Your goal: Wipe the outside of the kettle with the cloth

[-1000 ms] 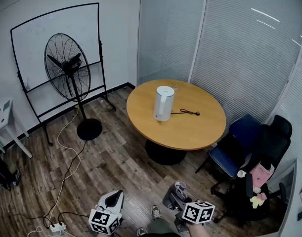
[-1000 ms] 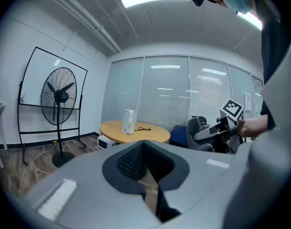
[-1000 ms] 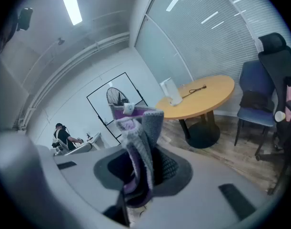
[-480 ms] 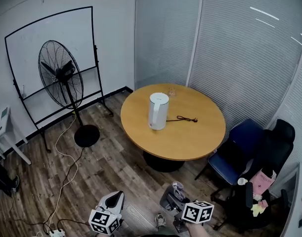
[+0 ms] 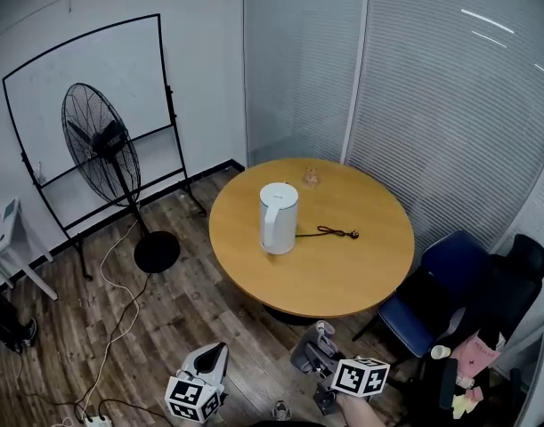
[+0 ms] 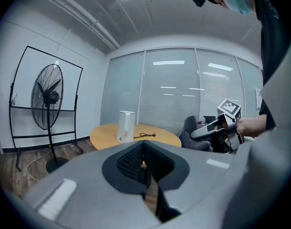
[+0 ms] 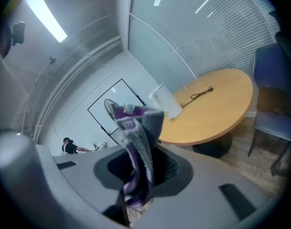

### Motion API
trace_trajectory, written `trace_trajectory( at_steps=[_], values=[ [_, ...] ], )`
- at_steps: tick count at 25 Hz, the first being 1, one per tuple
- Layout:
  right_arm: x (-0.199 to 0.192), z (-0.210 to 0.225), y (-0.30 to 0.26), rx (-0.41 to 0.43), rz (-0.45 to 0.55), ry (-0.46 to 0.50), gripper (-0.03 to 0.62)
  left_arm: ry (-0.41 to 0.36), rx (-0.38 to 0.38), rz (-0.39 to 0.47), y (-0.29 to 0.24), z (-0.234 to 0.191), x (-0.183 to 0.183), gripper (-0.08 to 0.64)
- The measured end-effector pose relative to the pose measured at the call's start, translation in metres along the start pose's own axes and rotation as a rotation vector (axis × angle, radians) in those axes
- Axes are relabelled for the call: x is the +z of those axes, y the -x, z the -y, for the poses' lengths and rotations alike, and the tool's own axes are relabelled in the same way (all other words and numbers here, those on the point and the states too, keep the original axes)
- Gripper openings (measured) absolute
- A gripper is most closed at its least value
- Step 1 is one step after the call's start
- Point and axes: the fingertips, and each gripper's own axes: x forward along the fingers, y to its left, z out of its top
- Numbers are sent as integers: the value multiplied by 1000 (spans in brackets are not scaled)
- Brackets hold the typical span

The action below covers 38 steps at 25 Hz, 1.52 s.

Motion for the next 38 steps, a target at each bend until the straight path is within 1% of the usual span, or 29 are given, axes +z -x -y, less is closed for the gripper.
trace_trajectory(
  at_steps=[5,8,12,15,18,24,28,31,34,38],
  values=[
    [14,25,-17,15,-38,-7,97,18,24,-23,-27,2,-2,11],
    [18,36,-32,14,-53,-31,97,23,30,-46,-35,-3,-7,11],
    [26,41,-58,1,-57,-60,97,44,39,-68,-51,-31,-13,11],
    [39,45,-79,-21,-47,-64,97,59,20,-69,-74,-54,-12,11],
    [57,50,-102,-57,-28,-77,97,62,-25,-67,-106,-74,-1,11],
    [99,53,-153,-112,46,-102,97,-2,-133,-56,-170,-114,32,11],
    [116,59,-182,-159,93,-121,97,-41,-198,-58,-200,-145,47,11],
    [132,55,-199,-183,140,-133,97,-54,-234,-62,-219,-169,55,11],
    [144,54,-211,-213,181,-139,97,-64,-280,-62,-236,-182,60,11],
    [160,60,-224,-242,223,-136,97,-69,-332,-70,-261,-188,61,11]
  ],
)
